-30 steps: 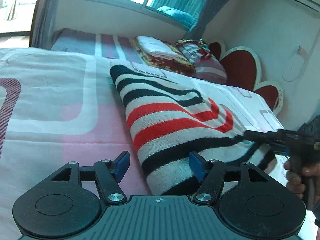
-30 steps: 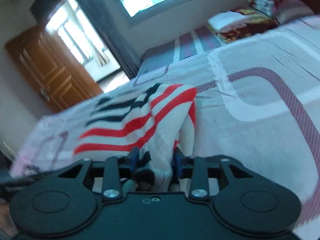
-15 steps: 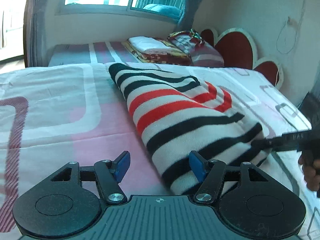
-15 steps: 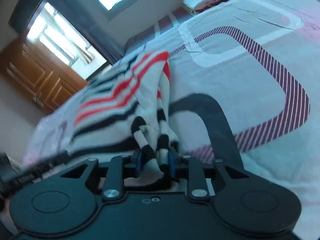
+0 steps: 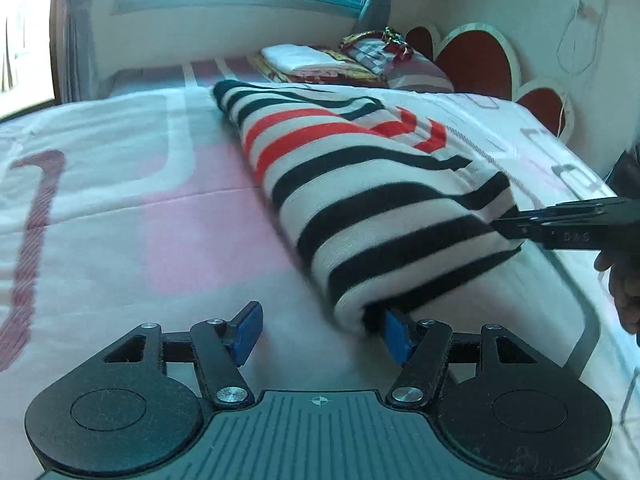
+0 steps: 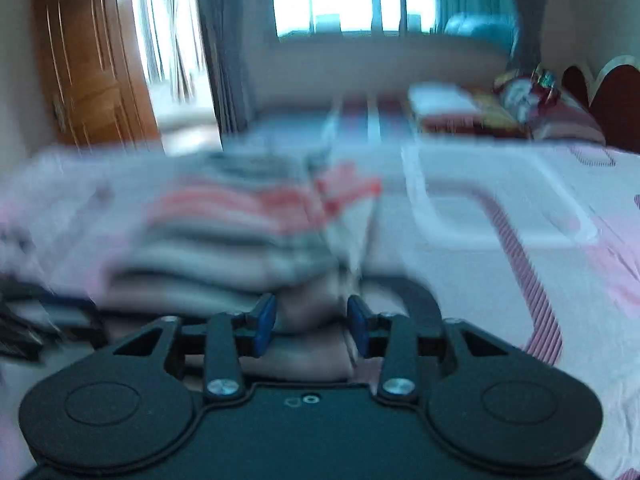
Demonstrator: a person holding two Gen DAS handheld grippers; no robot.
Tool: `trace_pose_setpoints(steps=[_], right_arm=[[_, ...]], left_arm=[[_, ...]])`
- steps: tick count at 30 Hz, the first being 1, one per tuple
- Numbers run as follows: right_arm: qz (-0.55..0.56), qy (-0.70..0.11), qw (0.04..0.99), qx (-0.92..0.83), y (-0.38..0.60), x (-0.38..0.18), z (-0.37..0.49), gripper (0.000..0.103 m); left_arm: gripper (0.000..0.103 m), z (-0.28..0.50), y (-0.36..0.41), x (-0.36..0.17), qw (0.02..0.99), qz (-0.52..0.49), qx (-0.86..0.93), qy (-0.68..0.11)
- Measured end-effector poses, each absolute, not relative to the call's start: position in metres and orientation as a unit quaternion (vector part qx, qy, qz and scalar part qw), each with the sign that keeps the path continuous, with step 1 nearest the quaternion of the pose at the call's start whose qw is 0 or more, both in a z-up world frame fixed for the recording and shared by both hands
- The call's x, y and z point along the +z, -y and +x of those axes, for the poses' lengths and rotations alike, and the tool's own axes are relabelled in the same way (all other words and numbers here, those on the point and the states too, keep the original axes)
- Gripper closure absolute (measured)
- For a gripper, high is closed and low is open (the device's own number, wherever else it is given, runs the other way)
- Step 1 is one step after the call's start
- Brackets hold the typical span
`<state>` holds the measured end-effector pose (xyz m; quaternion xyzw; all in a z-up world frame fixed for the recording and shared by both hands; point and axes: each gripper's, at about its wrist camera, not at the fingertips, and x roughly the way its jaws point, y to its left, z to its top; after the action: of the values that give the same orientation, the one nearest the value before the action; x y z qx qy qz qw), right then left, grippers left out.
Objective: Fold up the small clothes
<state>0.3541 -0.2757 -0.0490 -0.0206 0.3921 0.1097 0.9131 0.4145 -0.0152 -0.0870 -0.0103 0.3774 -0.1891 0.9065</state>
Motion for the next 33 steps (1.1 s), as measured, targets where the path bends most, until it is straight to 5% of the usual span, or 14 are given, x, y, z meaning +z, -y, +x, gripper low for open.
trace_pose_setpoints(steps=[8,12,28,33], right_arm=[[-0.007,-0.285,0.951,0.116,0.283,-0.004,0.345,0.077],[-0.073,-0.327,0.937,0.101,0.264,-0.024,0.373,0.102],[-0.068,-0.339,0.933,0.102,0.268,-0.035,0.331,0.095],[-0.045,-0.324,0.938,0.12,0.26,-0.031,0.319,0.089]], left_arm=[[0.039,0.435,0.016,-0.04,0.935,-0.051,-0.181,-0.302],[0.039,0.46,0.036,-0.057,0.926,-0.027,-0.146,-0.348],[0.039,0.396,-0.003,-0.065,0.923,-0.058,-0.174,-0.337],[0.039,0.382,0.027,-0.08,0.917,0.013,-0.176,-0.357]])
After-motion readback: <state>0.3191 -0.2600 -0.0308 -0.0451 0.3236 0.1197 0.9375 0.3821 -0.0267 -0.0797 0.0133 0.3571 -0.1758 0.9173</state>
